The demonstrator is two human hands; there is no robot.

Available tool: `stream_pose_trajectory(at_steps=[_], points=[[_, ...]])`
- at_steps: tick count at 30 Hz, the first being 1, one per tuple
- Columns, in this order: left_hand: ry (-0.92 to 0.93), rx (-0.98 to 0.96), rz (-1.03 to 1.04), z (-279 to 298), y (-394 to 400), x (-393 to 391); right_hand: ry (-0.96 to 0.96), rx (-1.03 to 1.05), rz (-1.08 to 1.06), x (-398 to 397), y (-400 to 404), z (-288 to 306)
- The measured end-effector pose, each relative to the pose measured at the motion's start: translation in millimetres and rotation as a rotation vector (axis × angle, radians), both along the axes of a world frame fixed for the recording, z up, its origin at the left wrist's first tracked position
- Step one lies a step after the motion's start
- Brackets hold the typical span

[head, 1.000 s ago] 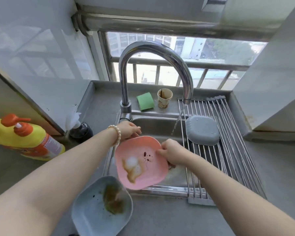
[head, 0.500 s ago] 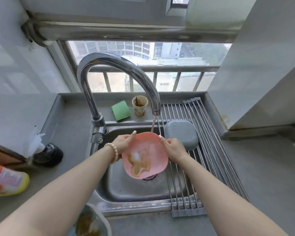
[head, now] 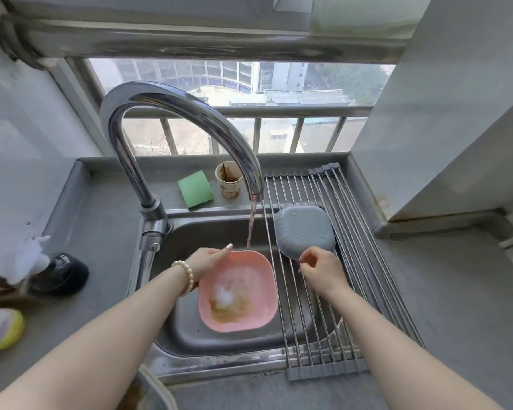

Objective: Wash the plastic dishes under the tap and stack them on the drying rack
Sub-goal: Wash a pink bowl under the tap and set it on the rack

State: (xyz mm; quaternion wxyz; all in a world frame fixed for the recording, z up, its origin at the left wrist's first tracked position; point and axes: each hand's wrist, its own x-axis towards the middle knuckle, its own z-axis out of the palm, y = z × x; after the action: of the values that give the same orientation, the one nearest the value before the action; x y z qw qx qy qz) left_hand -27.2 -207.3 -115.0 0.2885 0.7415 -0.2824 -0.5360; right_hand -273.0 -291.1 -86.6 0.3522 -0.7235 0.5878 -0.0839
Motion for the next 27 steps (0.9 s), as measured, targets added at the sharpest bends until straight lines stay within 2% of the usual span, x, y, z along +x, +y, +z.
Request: stream_pose_trajectory(at_steps=[3,8,14,19,20,21,23,24,25,27], points=[[0.034,-0.007,-0.002,-3,-2,-1,-0.110,0.092,0.052,8,5,0],[0.024,-0.042,0.005,2,-4,2,-0.373,0.206,-0.052,27,11,2],[-0.046,-0.051,0.072,0,5,13,-0.359,0.222,-0.029,40,16,-4],[0.095,-0.018,0.221,-5,17,12,-0.366,0.234,-0.043,43,19,0],[0.120,-0.030,0.260,-6,17,10,-0.338,0.165,-0.015,44,22,1],[0.147,-0.040,0.298,-6,17,8,-0.275,-0.006,0.049,44,24,3],[0.204,-0.061,0.360,-4,16,4,-0.181,-0.492,0.264,46,32,5],[0.224,-0.073,0.380,-3,16,2,-0.172,-0.661,0.394,47,36,5],[0.237,-0.087,0.391,-2,16,2,-0.164,-0.758,0.523,48,41,3],[0.246,-0.102,0.402,-1,17,1,-0.099,-0.778,0.696,48,49,-2]])
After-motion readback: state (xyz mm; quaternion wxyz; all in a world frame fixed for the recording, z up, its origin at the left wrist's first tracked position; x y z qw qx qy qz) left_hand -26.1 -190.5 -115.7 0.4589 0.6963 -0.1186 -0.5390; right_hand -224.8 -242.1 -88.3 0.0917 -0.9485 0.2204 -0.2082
